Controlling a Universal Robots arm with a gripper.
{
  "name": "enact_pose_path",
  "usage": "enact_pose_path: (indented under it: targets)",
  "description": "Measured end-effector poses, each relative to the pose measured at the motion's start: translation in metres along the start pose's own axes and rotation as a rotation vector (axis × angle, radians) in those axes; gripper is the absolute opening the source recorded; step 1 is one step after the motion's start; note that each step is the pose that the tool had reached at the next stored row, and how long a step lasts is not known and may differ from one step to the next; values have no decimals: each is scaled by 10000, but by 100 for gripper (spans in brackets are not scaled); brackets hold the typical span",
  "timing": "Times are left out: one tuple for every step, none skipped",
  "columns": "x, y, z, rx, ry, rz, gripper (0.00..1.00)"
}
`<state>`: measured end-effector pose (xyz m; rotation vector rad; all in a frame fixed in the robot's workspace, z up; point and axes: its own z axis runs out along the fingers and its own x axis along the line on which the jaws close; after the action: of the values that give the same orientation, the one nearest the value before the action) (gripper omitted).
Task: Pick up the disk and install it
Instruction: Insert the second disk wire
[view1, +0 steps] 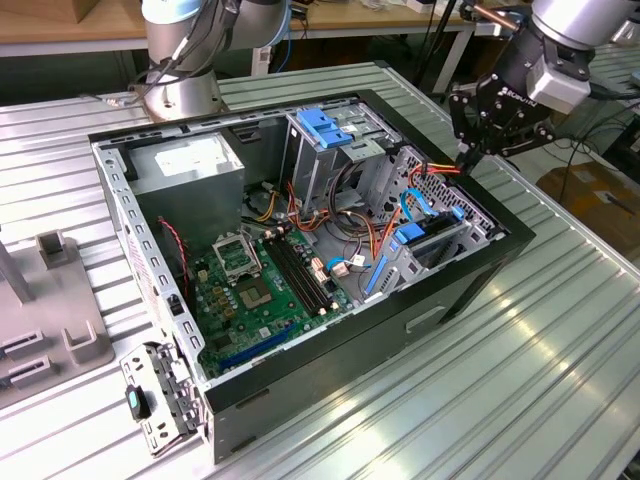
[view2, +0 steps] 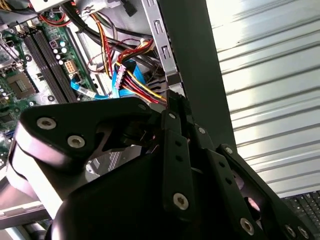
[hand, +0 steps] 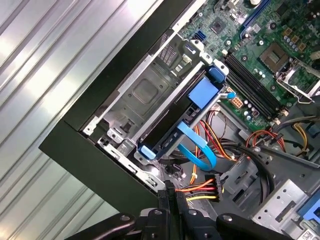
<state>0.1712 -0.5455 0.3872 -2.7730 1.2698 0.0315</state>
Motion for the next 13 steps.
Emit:
enact_pose_path:
  targets:
    - [0,2,7,11,27,282,17]
    - [0,2,10,18,41,439,17]
    - [0,2,12,26,54,594,17]
    - [1,2,17,41,77,882,17]
    - [1,3,22,56,102,1183,17]
    - [1,3,26,67,117,1384,17]
    - [1,3,28,75,130,1539,17]
    - [2,3,32,94,156,1888,17]
    - [2,4,33,103,170,2065,17]
    - [2,3,33,106,175,2128,17]
    - [2,3,34,108,174,2130,17]
    - [2,3,34,108,174,2131,17]
    - [2,3,33,107,175,2133,17]
